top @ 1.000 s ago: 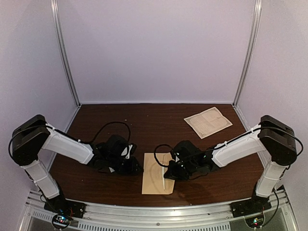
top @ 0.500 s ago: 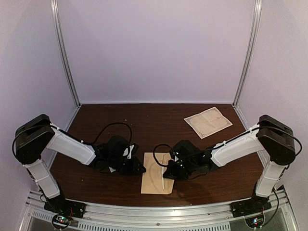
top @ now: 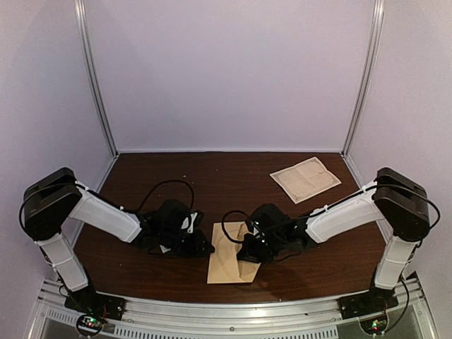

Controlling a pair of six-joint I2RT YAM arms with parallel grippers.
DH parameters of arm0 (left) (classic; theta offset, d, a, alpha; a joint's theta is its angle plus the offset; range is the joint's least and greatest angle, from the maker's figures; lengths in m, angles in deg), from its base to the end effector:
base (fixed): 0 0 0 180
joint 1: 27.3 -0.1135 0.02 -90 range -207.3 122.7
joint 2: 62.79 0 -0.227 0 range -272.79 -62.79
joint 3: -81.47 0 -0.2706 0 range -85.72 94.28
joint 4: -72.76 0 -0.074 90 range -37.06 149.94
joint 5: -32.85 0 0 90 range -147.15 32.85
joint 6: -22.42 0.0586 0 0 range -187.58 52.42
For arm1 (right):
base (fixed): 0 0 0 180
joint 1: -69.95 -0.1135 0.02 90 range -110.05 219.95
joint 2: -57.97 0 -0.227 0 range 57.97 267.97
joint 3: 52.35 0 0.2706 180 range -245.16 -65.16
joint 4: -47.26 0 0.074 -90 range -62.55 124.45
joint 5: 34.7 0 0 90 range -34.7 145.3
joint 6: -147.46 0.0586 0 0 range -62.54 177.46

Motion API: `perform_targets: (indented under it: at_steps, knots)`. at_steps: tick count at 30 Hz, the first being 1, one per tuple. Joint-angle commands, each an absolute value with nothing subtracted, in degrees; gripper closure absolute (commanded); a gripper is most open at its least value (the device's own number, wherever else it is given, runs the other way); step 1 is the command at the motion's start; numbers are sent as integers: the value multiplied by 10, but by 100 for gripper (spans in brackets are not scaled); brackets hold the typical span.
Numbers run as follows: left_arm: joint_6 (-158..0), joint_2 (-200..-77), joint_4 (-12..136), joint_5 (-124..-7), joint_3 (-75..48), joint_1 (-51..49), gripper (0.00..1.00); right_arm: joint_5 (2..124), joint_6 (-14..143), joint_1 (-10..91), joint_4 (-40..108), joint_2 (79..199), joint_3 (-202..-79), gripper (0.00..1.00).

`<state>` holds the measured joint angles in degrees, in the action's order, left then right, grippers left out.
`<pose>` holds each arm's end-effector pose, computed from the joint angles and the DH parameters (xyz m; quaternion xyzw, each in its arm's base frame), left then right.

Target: Place the letter into the envelope and seal it

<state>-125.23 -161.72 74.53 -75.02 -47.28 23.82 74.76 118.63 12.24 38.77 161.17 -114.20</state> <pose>0.1917 -0.2664 0.0445 0.0061 0.9175 -0.3853 0.0989 0.1749 0.3133 0.0569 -0.0301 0.9270 0.3721 0.0354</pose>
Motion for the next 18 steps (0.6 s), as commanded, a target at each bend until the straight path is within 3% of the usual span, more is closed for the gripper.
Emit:
perform_targets:
  at_steps: [1,6,9,18]
  knots:
    - [-1255,-1625,729,-745,-465,255,83,740,1180,125,384,1613,-1148,100]
    - [-1240,-1583,686,-699,-458,256,77,721,1182,125,360,1566,-1144,99]
    - [-1228,-1544,655,-670,-448,255,70,703,1176,125,328,1516,-1144,84]
    - [-1160,-1413,519,-622,-390,218,33,578,1111,152,140,1334,-1165,40]
